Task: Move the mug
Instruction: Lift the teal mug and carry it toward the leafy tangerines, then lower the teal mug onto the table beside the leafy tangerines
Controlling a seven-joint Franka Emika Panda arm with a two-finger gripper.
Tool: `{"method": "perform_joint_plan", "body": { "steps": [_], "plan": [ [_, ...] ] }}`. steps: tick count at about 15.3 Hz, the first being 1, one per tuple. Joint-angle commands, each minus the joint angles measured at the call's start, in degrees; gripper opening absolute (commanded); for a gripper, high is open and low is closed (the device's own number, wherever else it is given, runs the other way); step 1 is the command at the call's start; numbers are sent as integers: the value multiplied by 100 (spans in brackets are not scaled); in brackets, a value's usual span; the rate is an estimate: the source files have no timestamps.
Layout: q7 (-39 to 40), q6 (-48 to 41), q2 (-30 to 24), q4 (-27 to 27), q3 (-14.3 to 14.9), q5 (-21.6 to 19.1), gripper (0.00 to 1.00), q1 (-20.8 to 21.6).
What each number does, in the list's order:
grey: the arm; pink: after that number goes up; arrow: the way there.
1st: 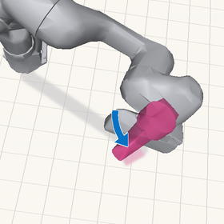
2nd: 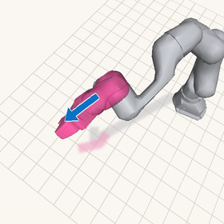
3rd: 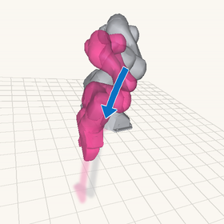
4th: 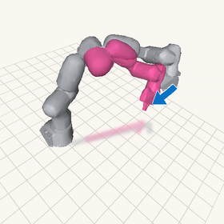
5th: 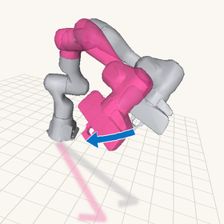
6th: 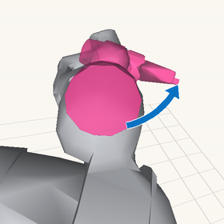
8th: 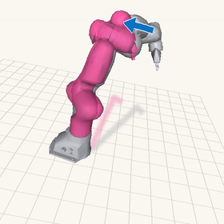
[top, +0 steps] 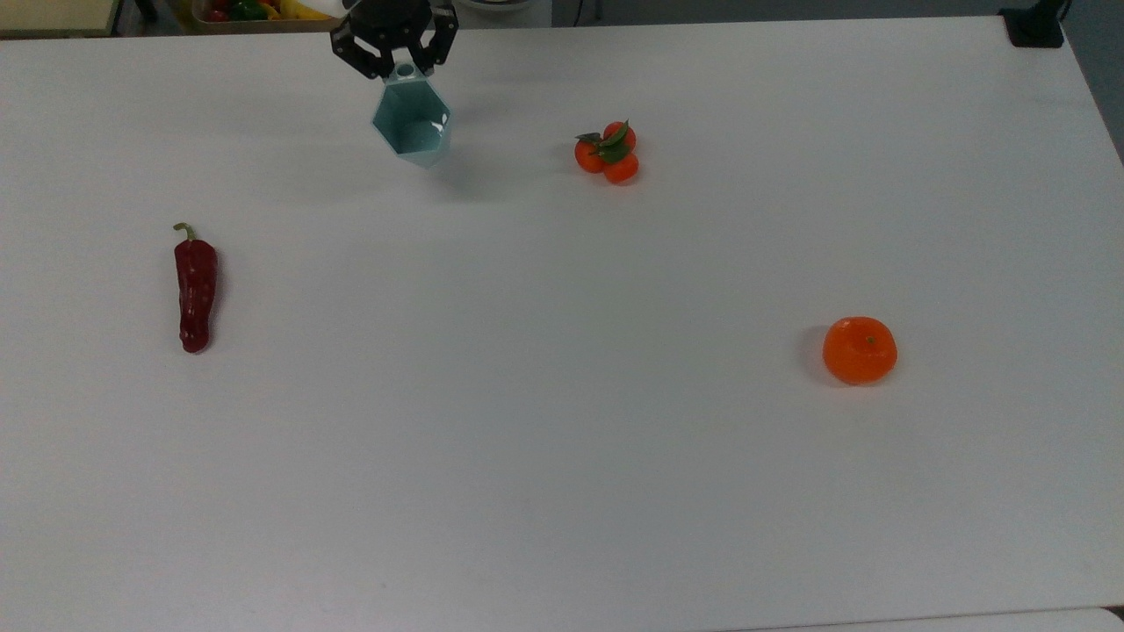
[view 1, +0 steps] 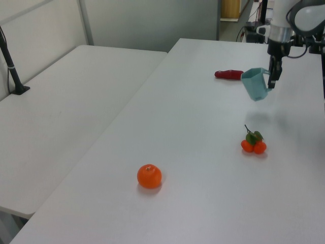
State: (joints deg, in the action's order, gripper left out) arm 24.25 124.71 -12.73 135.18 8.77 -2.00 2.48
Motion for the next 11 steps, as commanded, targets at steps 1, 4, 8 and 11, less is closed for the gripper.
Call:
{"method": "perform_joint_plan", "body": {
  "steps": [1, 4, 8, 11],
  "plan": [
    [-17, 667, 262, 210, 11, 95, 0, 139],
    [-34, 967, 403, 342, -6, 95, 0, 156],
    [-35, 1029, 622, 369, -15, 95, 3, 218],
    [-35, 986, 640, 377, -15, 95, 15, 218]
  ]
}}
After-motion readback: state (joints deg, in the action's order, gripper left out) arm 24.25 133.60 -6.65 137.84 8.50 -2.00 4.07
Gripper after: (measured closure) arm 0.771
